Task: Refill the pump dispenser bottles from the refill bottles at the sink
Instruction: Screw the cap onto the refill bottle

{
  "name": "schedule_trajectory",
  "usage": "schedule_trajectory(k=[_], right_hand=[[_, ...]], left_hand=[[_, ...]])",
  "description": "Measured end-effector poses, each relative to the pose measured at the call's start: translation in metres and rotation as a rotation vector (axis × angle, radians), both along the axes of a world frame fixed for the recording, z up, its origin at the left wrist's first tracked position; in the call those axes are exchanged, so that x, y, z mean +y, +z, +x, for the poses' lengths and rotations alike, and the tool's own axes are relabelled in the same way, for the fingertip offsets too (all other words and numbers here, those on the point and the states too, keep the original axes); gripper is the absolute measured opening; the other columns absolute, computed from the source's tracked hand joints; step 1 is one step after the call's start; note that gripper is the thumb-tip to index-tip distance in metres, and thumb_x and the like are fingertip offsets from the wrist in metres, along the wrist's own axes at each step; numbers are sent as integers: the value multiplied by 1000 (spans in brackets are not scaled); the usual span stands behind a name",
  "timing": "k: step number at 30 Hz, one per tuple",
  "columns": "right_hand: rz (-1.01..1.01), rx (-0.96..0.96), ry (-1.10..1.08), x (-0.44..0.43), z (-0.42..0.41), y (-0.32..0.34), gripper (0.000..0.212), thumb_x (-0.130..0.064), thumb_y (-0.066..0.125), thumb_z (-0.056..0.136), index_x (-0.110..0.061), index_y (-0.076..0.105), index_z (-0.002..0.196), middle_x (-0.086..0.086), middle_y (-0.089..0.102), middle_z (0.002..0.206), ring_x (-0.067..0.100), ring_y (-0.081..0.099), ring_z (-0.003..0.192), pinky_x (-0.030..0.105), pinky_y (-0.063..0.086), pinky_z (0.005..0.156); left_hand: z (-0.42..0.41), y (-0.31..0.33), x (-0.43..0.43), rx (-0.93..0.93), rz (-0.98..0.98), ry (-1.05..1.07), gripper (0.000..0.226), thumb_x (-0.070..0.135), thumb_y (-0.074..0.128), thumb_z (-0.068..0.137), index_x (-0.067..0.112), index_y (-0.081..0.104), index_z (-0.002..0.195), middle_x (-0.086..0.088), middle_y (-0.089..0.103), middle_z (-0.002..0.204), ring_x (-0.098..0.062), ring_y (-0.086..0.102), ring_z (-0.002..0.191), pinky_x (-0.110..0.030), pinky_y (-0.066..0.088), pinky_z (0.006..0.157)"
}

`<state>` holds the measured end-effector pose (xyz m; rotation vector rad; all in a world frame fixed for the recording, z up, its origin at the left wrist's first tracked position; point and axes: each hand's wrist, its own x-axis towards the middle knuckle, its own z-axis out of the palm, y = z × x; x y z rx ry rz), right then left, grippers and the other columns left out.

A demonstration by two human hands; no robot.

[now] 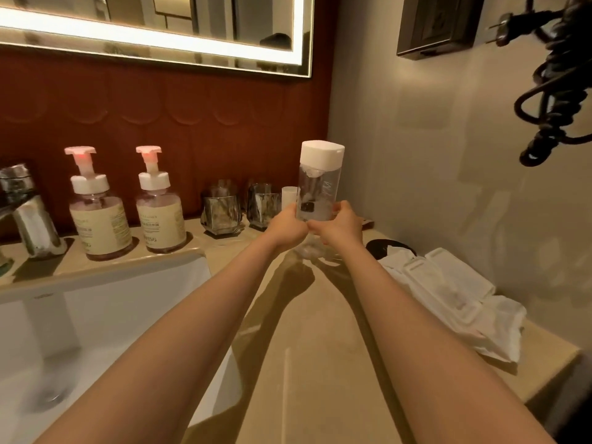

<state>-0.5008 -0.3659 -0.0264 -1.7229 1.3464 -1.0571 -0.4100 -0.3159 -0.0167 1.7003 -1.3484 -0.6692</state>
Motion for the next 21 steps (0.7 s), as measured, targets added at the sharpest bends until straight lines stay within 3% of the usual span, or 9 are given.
schedule_trajectory(k=[9,14,21], right_hand=[[-16,32,1,-30,14,1,64,-22,73,79,-13,38,132,10,49,133,27,52,117,34,48,88],[-3,18,18,-31,15,1,64,-19,72,80,-12,36,133,10,47,134,28,51,118,34,48,88],[80,18,56,-20,7,9,71,-20,74,78,-10,32,135,13,44,136,31,49,120,45,48,96]], left_hand=[[13,-9,-36,2,-16,16,63,2,45,88,15,26,146,-13,44,140,-29,45,125,-42,41,103],[12,-12,-37,-24,-16,-6,70,-4,42,87,15,16,149,-13,37,145,-21,48,114,-27,43,79],[6,-6,-21,-44,-71,83,65,0,48,88,9,20,146,-15,42,139,-25,47,117,-26,40,78]])
